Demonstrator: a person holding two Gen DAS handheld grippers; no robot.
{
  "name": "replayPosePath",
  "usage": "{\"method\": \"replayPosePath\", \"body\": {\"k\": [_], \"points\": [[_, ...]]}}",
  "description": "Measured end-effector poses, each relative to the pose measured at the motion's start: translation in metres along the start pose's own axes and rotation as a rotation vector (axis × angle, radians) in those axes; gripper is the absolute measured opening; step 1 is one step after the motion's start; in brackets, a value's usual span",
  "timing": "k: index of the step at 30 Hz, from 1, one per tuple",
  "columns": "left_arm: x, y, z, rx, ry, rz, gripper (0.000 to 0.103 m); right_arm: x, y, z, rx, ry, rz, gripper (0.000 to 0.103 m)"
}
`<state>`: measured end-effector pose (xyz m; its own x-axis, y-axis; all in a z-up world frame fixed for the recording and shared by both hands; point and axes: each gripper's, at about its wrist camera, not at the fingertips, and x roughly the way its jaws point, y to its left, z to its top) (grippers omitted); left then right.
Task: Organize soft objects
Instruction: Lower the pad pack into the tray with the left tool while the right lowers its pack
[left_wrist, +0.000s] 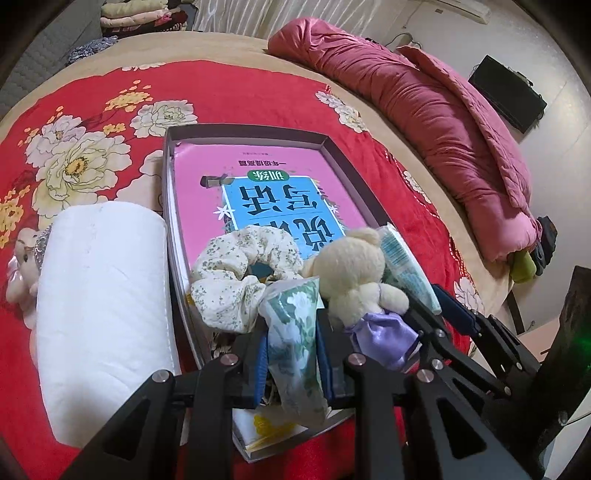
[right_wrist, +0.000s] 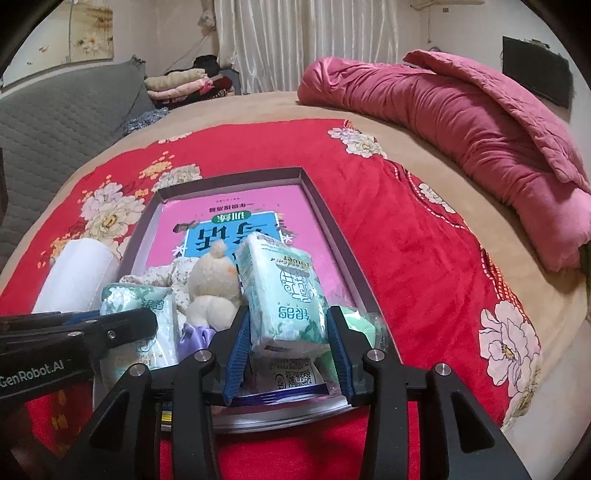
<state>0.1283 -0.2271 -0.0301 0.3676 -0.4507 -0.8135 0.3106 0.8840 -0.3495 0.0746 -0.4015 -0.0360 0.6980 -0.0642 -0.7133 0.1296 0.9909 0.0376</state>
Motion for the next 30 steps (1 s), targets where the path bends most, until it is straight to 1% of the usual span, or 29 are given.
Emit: {"method": "replayPosePath", "body": {"k": [4, 9, 12, 15, 16, 20, 24, 26, 30], "points": [[0.000, 0.001, -0.001, -0.001, 0.000, -0.001, 0.024, -0.002, -0.001, 0.000, 0.017, -0.002, 0.037, 0.051], [0.000, 0.001, -0.001, -0.002, 0.000, -0.003, 0.024, -0.006, 0.001, 0.000, 0.021, -0.018, 0.042, 0.053], [0.000, 0.002, -0.001, -0.005, 0.000, -0.005, 0.025, -0.012, -0.003, 0.000, 0.048, -0.040, 0.027, 0.054], [0.001, 0.001, -0.001, -0.005, 0.001, -0.002, 0.025, -0.017, -0.008, -0.001, 0.079, -0.061, 0.003, 0.061], [0.001, -0.001, -0.001, 0.000, 0.002, 0.001, 0.026, -0.017, -0.009, -0.001, 0.086, -0.061, -0.004, 0.063], [0.003, -0.005, 0.000, 0.029, 0.009, 0.016, 0.026, -0.013, -0.011, -0.001, 0.094, -0.041, -0.025, 0.063], [0.002, -0.011, -0.001, 0.064, 0.010, 0.032, 0.029, -0.014, -0.012, -0.001, 0.101, -0.045, -0.033, 0.065], [0.001, -0.012, -0.001, 0.071, 0.010, 0.023, 0.033, -0.014, -0.013, -0.002, 0.104, -0.044, -0.033, 0.069], [0.001, -0.011, -0.002, 0.072, 0.009, 0.002, 0.038, -0.012, -0.016, -0.002, 0.119, -0.038, -0.038, 0.069]]}}
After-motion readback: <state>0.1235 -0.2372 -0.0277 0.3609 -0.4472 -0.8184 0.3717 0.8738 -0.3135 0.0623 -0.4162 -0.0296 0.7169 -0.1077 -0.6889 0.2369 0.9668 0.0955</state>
